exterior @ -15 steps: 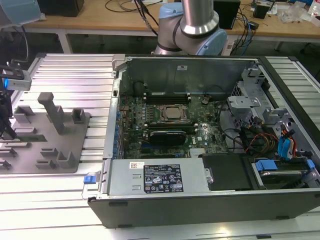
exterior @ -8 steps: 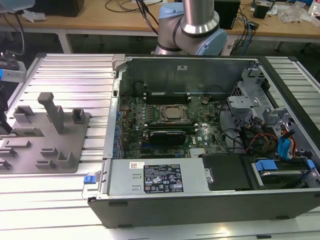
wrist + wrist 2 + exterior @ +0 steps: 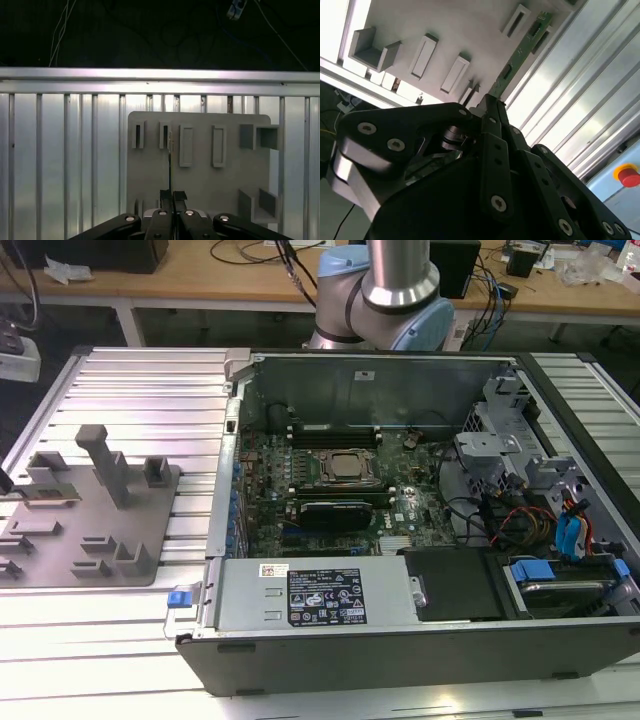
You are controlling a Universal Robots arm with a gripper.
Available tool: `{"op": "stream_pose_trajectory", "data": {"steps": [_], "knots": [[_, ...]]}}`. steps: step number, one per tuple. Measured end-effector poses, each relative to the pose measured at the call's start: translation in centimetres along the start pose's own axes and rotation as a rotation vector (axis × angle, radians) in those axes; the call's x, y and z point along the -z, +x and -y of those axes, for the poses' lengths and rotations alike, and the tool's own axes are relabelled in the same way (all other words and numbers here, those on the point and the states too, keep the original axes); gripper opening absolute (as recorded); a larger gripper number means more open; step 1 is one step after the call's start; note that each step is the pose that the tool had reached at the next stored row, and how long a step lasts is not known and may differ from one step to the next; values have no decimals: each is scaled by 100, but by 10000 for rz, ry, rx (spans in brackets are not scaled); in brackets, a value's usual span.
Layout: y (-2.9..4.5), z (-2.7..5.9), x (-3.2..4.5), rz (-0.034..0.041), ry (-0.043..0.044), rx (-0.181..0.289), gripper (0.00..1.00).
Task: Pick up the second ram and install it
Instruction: 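Pick up the second ram and move it above second insertion slot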
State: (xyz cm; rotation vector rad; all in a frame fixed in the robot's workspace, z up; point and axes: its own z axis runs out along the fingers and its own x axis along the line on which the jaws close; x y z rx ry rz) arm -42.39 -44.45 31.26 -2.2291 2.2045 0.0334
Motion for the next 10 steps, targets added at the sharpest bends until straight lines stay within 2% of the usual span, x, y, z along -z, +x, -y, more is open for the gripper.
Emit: {"op": "stream_pose_trajectory", "data": {"steps": [4, 10], "knots": [[-3, -2, 133, 18, 73, 60, 9], [-5, -2, 226, 60, 122, 118, 9]]}}
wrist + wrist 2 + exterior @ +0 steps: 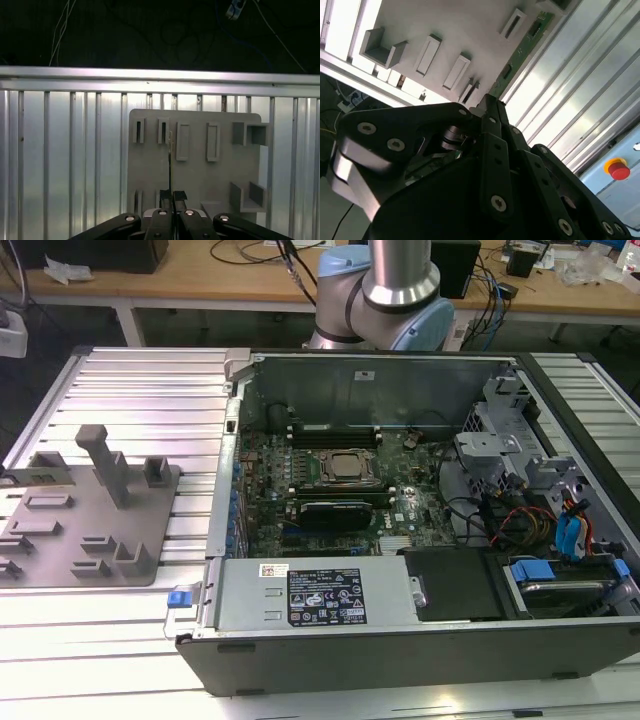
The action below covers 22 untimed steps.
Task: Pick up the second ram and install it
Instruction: 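Pick up the second ram and move it above second insertion slot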
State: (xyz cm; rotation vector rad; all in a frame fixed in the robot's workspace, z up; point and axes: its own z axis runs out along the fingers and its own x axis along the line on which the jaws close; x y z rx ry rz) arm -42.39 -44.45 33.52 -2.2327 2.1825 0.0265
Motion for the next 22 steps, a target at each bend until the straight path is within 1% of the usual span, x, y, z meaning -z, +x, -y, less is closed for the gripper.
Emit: {"op": "stream_pose_trajectory", "data": {"steps": [1, 2, 4, 6, 8, 10, 13, 18, 20, 22], "knots": [[0, 0, 10, 4, 7, 7, 9], [-1, 0, 27, 22, 29, 34, 9], [-1, -1, 45, 71, 46, 66, 9], [-2, 0, 59, 87, 63, 103, 9], [-3, 0, 95, 106, 81, 137, 9], [-3, -1, 119, 142, 89, 161, 9], [-5, 0, 164, 158, 99, 202, 9], [-6, 0, 202, 202, 103, 236, 9], [-7, 0, 278, 204, 113, 239, 9], [-11, 0, 397, 212, 115, 238, 9]]}}
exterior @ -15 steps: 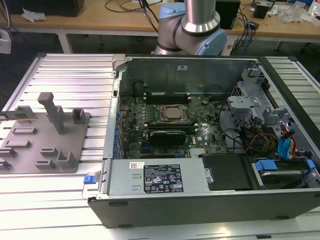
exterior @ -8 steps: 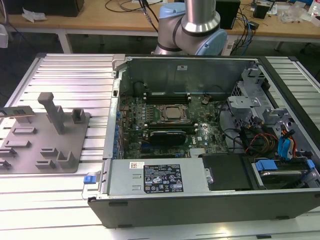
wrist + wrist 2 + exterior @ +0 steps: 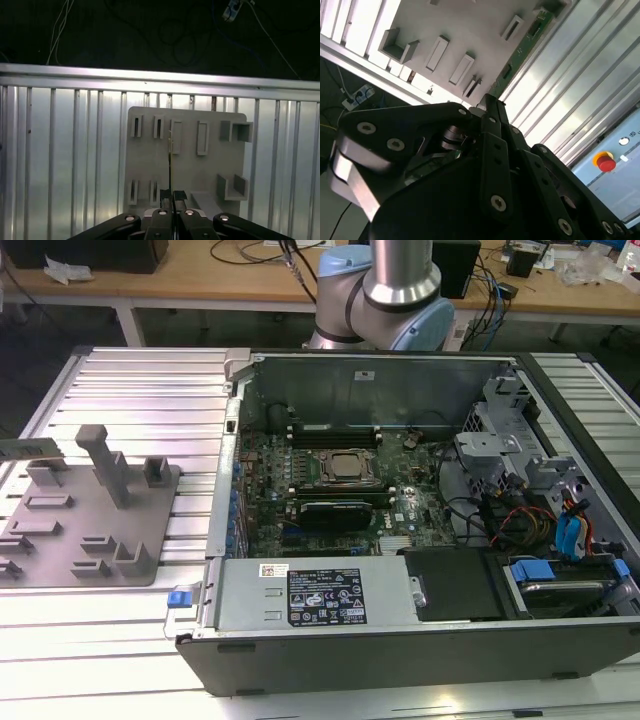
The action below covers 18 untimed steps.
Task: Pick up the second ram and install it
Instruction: 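Pick up the second ram and move it above second insertion slot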
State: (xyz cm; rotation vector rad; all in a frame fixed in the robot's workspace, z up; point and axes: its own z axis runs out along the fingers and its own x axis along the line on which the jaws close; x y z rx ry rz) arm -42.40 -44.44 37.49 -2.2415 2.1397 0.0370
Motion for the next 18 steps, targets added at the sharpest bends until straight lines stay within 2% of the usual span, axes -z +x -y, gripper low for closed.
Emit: {"op": "stream_pose_trajectory", "data": {"steps": [6, 11, 12, 13, 16, 18], "knots": [[-15, 5, 322, 0, 1, 0, 9], [-16, 5, 345, -1, -3, 1, 9], [-16, 7, 345, 0, -53, 0, 9], [-16, 12, 344, 14, -242, -11, 9], [-15, 32, 344, 14, -252, -9, 9], [-11, 116, 343, 14, -252, -11, 9]]}}
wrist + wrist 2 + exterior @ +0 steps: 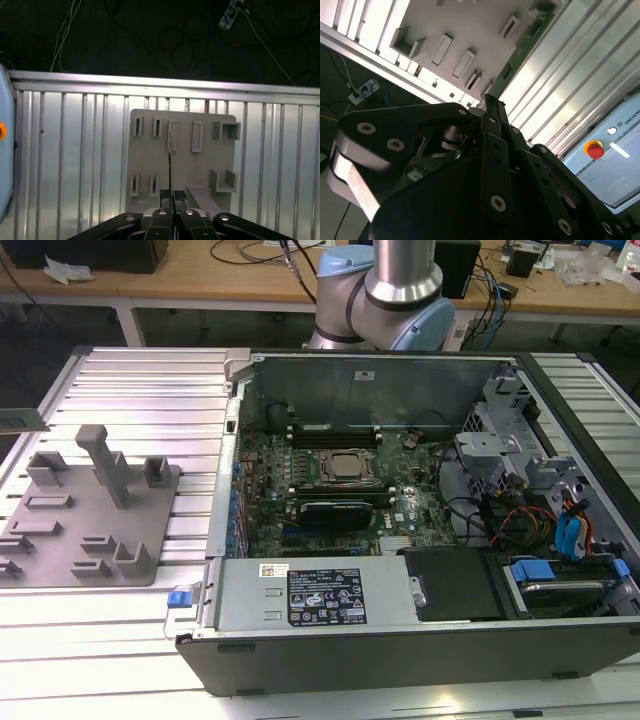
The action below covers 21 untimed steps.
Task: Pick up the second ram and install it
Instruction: 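Pick up the second ram and move it above second insertion slot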
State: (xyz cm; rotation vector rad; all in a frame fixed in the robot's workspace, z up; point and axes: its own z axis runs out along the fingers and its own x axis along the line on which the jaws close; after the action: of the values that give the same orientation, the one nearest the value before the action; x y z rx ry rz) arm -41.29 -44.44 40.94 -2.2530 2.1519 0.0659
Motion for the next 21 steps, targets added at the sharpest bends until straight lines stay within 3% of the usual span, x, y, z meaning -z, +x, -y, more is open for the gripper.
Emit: {"op": "stream_pose_trajectory", "data": {"steps": [3, 6, 11, 13, 16, 21], "knots": [[9, 204, 3, 0, -2, -1, 9], [16, 344, 5, 0, -5, 0, 9], [34, 737, 10, 1, -15, -1, 9], [36, 807, 10, 2, -15, -2, 9], [45, 985, 13, 1, -20, 0, 9], [71, 1556, 18, 3, -57, -4, 9]]}}
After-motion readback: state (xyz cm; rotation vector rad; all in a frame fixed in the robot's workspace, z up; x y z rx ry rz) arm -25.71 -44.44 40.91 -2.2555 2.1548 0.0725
